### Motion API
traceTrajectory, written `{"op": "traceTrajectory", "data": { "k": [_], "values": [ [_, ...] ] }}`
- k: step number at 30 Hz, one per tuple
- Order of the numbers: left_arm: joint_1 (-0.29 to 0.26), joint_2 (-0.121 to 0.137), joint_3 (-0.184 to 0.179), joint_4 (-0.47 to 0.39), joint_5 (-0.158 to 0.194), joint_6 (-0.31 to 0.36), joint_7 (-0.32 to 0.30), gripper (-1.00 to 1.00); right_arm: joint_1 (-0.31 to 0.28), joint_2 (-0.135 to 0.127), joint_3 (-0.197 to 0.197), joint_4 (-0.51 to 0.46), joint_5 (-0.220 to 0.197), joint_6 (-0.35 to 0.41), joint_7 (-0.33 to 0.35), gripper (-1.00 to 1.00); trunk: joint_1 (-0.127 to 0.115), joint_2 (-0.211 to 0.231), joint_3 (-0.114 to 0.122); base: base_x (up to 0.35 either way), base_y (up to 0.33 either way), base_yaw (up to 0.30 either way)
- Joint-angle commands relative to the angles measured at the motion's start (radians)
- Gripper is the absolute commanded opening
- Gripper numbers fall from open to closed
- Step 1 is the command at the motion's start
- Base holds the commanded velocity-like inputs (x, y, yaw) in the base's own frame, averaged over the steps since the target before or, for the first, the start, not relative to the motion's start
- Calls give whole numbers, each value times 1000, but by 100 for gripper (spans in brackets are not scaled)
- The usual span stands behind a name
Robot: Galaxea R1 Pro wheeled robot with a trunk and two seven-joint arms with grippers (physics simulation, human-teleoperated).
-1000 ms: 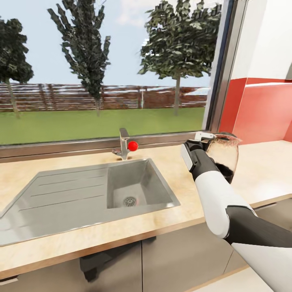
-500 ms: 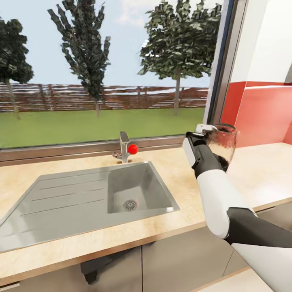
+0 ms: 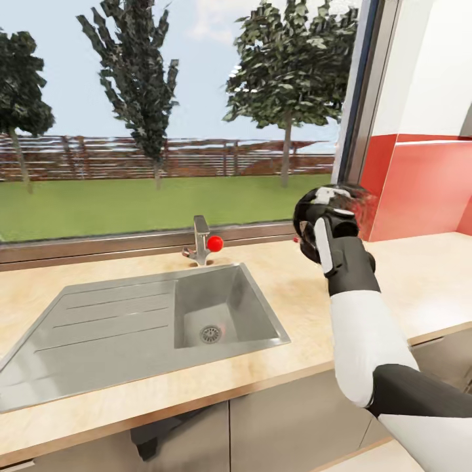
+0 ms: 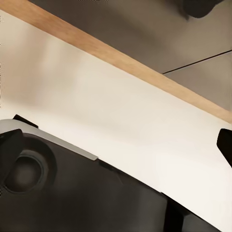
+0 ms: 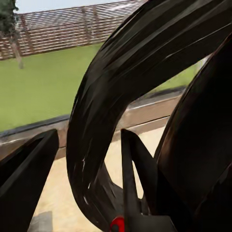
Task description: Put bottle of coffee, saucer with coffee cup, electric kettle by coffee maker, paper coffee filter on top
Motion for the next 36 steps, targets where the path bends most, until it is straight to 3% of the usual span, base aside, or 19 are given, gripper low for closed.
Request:
{"op": "traceTrajectory", "data": {
  "k": [1,3,8,9,10,11,16,17,20,24,32,36],
  "values": [
    [0,0,8,-1,-6,-1,-4,100,10,-1,-2,-24,20,14,34,-100,0,-1,-1,0,0,0],
    [0,0,8,-1,-6,-1,-5,100,30,-6,-2,-64,41,25,90,-100,0,-1,-1,0,0,0],
    [0,0,8,-1,-6,-1,-6,100,95,-18,-2,-156,156,40,290,-100,0,-1,-1,0,0,0],
    [0,-1,7,-1,-6,-1,-6,100,109,-22,-2,-179,186,41,353,-100,0,-1,-1,0,0,0],
    [0,-1,7,-1,-6,-1,-6,100,132,-36,-3,-222,237,44,476,-100,0,-1,-1,0,0,0],
    [0,-1,7,-1,-6,-1,-6,100,145,-45,-3,-248,266,50,556,-100,0,-1,-1,0,0,0],
    [0,0,7,-1,-6,-1,-8,100,180,-57,-5,-309,295,82,703,-100,0,-1,-1,0,0,0],
    [0,0,8,-1,-6,-1,-8,100,195,-76,-5,-332,299,90,768,-100,0,-1,-1,0,0,0],
    [0,0,8,-1,-6,-1,-7,100,204,-109,-4,-343,300,101,850,-100,0,-1,-1,0,0,0],
    [0,-1,8,-1,-6,0,-4,100,209,-177,-4,-348,301,109,998,-100,0,-1,-1,0,0,0],
    [0,-1,8,-1,-6,0,-3,100,209,-230,-4,-349,301,110,1166,-100,0,-1,-1,0,0,0],
    [0,-1,9,-1,-6,0,-3,100,209,-242,-4,-349,301,110,1197,-100,0,-1,-1,0,0,0]
  ]
}}
